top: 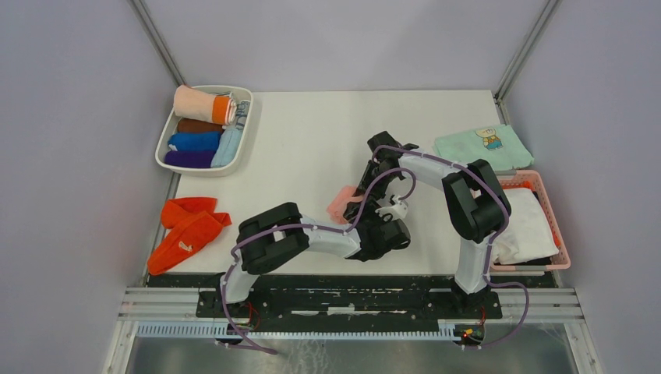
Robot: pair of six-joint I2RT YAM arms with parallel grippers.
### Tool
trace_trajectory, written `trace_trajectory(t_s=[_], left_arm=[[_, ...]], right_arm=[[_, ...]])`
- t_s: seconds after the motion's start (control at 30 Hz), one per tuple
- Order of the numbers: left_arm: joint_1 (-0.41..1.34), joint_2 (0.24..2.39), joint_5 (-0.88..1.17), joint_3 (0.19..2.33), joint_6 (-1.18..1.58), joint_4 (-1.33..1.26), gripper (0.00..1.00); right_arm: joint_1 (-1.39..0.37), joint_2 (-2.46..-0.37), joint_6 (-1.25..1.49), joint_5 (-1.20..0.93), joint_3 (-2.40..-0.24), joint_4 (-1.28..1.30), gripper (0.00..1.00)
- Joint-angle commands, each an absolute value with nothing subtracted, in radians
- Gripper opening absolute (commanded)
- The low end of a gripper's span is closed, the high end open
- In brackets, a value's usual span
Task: Roll the towels
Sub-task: Roll the towel at the center of the board.
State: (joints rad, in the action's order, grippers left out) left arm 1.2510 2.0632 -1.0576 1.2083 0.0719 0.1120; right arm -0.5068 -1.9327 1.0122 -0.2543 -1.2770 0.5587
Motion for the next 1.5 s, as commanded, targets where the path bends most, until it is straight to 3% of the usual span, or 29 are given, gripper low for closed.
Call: trace_trajectory(t_s=[0.0,0.4,0.77,0.97,1.07,1.13,1.47], left_arm=[[1.220,1.994,-1.079,1.212,0.109,0.164,0.67],[1.209,2.025,-1.043,1.231,0.107,0.202,0.64],[1.182,2.119,-0.869,1.271,0.212,0.323,0.62],[1.130,2.114,-0.743,1.262,0.299,0.382,0.51],[1.111,2.091,-0.689,1.240,0.330,0.383,0.37],[1.098,2.076,-0.660,1.227,0.351,0.383,0.33],[0.967,1.975,-0.404,1.138,0.423,0.323,0.31]], right_arm=[[-0.514,-1.976,0.976,-0.218,-1.270,0.642,0.30],[-0.515,-1.975,0.977,-0.217,-1.270,0.642,0.30],[-0.515,-1.962,0.969,-0.203,-1.272,0.644,0.30],[-0.514,-1.948,0.957,-0.200,-1.278,0.634,0.33],[-0.513,-1.928,0.948,-0.204,-1.269,0.596,0.38],[-0.507,-1.913,0.935,-0.213,-1.269,0.568,0.44],[-0.415,-1.827,0.867,-0.343,-1.235,0.425,0.71]])
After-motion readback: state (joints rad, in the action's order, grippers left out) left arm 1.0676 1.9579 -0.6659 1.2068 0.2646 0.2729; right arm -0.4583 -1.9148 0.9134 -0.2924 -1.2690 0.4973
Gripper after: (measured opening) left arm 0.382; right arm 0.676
